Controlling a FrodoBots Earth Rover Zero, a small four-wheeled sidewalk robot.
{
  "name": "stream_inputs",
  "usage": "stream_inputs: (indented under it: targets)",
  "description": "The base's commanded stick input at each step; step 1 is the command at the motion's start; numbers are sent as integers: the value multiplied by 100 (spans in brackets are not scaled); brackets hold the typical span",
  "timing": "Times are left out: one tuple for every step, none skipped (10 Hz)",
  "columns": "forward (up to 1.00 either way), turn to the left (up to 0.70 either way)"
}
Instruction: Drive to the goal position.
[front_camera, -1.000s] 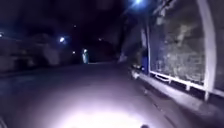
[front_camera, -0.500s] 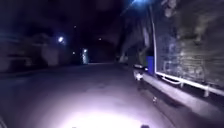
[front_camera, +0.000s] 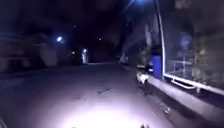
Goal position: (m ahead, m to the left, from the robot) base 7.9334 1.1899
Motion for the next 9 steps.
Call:
stream_inputs:
  targets:
    - [70, 0]
    - [70, 0]
    - [70, 0]
    - [70, -18]
    - [70, -35]
    - [70, -35]
    - [70, -35]
    - [70, -20]
    - [70, -3]
